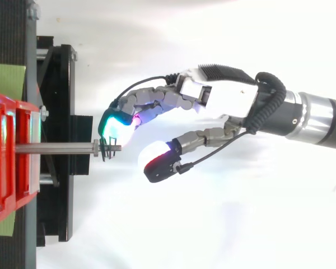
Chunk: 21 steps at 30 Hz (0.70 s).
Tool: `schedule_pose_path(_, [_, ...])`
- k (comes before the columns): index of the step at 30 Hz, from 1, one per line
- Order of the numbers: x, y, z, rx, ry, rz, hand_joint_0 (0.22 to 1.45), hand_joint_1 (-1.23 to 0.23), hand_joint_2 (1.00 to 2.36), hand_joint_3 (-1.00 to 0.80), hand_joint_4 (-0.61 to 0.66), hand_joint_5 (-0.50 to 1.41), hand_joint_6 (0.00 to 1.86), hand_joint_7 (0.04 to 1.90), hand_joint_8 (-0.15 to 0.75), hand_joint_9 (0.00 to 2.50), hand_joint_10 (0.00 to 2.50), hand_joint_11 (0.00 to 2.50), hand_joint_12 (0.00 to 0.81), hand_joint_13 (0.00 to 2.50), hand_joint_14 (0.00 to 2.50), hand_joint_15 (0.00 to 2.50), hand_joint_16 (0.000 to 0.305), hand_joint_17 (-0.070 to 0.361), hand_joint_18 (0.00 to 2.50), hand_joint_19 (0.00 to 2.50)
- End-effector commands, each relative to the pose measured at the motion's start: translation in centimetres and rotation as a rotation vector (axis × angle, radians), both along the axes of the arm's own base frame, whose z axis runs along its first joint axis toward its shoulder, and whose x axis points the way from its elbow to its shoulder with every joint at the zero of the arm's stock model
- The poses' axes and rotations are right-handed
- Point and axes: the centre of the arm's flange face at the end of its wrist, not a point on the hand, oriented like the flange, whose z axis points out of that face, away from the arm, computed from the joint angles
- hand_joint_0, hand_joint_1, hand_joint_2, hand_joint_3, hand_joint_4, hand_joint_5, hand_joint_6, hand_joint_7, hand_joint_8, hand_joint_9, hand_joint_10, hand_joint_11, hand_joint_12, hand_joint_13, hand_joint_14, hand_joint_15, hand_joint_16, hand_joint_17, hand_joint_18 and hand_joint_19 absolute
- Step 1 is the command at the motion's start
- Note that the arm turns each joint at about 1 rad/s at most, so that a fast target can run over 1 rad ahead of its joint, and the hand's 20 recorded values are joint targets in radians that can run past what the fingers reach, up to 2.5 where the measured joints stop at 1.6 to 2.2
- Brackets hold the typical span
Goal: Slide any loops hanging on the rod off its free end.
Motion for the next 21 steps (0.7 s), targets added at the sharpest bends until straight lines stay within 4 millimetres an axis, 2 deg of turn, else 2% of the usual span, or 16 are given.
schedule_pose_path(1, [2.0,0.2,-1.6,-0.001,-0.103,0.005,0.59,-0.56,1.0,-0.44,0.26,-0.17,0.5,0.95,0.277,0.77,0.01,0.2,0.331,0.5,0.0,0.06,0.045,0.101,0.55,0.35])
schedule_pose_path(12, [4.2,0.8,1.1,-0.037,-0.162,0.06,0.59,-0.56,1.0,-0.44,0.27,-0.17,0.5,0.95,0.279,0.77,0.01,0.21,0.329,0.5,0.0,0.06,0.045,0.101,0.56,0.36])
schedule_pose_path(21, [4.6,1.0,1.8,-0.078,-0.194,0.061,0.59,-0.56,1.01,-0.44,0.27,-0.17,0.5,0.96,0.281,0.77,0.01,0.2,0.325,0.5,0.0,0.06,0.045,0.1,0.57,0.36])
